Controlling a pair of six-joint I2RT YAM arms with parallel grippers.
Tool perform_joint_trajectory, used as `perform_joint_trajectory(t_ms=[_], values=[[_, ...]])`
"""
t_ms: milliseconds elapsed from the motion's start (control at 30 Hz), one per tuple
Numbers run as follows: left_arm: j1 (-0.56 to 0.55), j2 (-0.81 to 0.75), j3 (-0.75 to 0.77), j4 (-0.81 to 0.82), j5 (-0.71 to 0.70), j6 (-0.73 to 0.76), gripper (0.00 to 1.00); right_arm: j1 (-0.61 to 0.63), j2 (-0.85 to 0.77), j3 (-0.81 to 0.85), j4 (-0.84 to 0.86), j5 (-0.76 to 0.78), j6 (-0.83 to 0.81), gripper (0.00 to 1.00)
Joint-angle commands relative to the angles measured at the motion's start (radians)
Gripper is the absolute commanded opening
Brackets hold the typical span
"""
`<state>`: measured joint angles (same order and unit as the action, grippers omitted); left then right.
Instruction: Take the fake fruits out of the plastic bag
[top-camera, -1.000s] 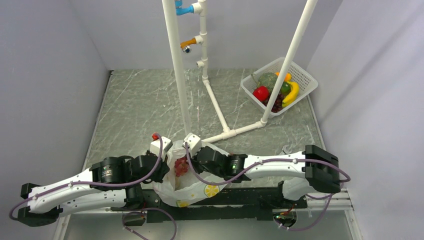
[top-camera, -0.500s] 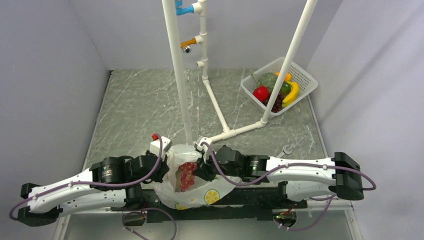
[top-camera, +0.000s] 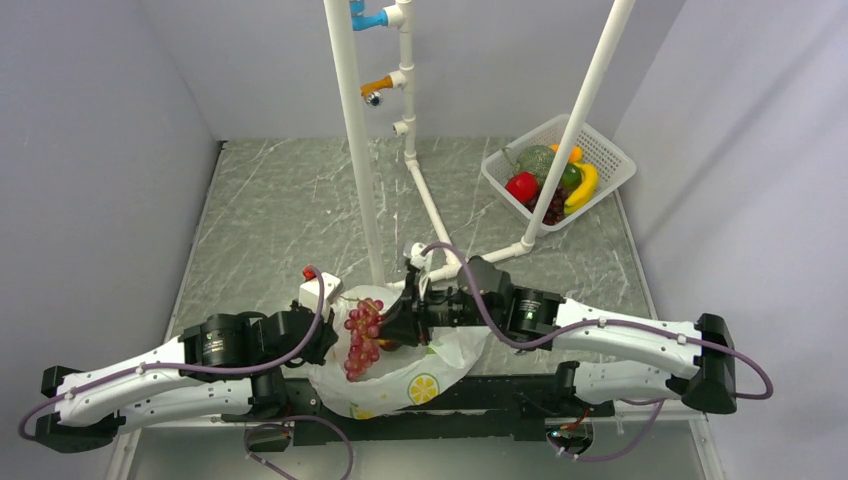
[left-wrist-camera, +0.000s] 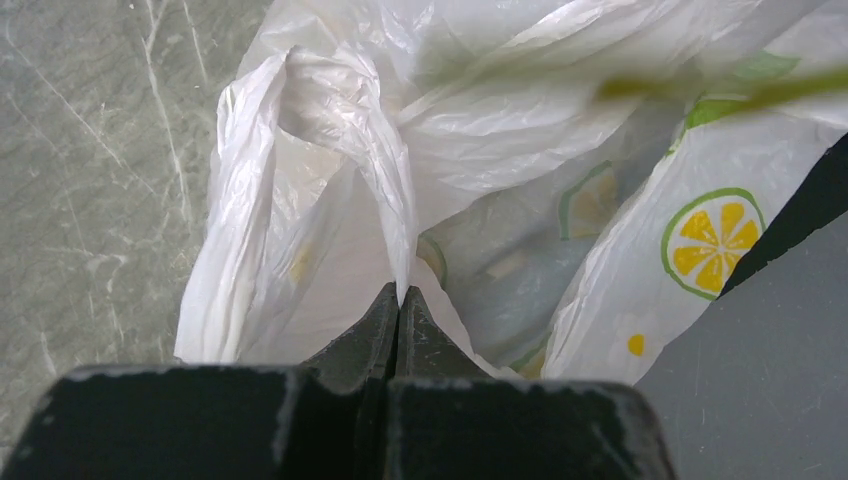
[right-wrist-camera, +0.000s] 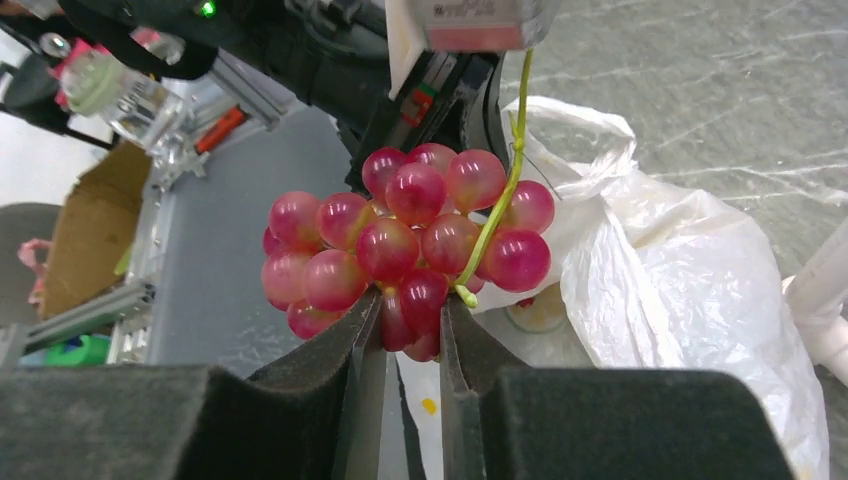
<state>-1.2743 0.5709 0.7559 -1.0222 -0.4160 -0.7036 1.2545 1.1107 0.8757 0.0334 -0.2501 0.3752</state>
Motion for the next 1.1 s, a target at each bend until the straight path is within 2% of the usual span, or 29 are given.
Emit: perform_joint_trajectory(t_ms=[0, 133, 233, 433, 567, 667, 767, 833, 867, 1067], values=[[-0.009, -0.009, 0.019, -0.003, -0.020, -0.019, 0.00, -0.059, -0.067, 0.060, 0.032, -0.103, 0.037, 0.00], [-0.010, -0.006, 0.019, -0.003, -0.019, -0.017, 0.00, -0.090, -0.122, 0.150, -0.142, 0.105, -0.059, 0.00], [-0.011, -0.002, 0.019, -0.004, -0.019, -0.017, 0.00, -0.123, -0.156, 0.183, -0.209, 0.272, -0.140, 0.00], [-0.016, 0.004, 0.020, -0.008, -0.024, -0.023, 0.00, -0.172, -0.248, 0.170, -0.219, 0.631, -0.228, 0.00], [-0.018, 0.003, 0.020, -0.008, -0.024, -0.023, 0.00, -0.234, -0.290, 0.107, -0.211, 0.869, -0.194, 0.00], [-0.019, 0.008, 0.020, -0.007, -0.023, -0.021, 0.00, -0.376, -0.269, 0.043, -0.259, 0.868, -0.078, 0.00], [-0.020, 0.010, 0.020, -0.007, -0.021, -0.020, 0.00, -0.549, -0.197, -0.003, -0.316, 0.738, 0.031, 0.00], [-0.022, 0.009, 0.020, -0.006, -0.020, -0.020, 0.00, -0.637, -0.133, -0.015, -0.306, 0.626, 0.025, 0.00], [-0.023, 0.009, 0.020, -0.006, -0.019, -0.018, 0.00, -0.652, -0.094, -0.012, -0.295, 0.615, 0.004, 0.00], [-0.023, 0.015, 0.020, -0.002, -0.013, -0.012, 0.00, -0.662, 0.183, 0.130, -0.271, 0.783, -0.024, 0.00]])
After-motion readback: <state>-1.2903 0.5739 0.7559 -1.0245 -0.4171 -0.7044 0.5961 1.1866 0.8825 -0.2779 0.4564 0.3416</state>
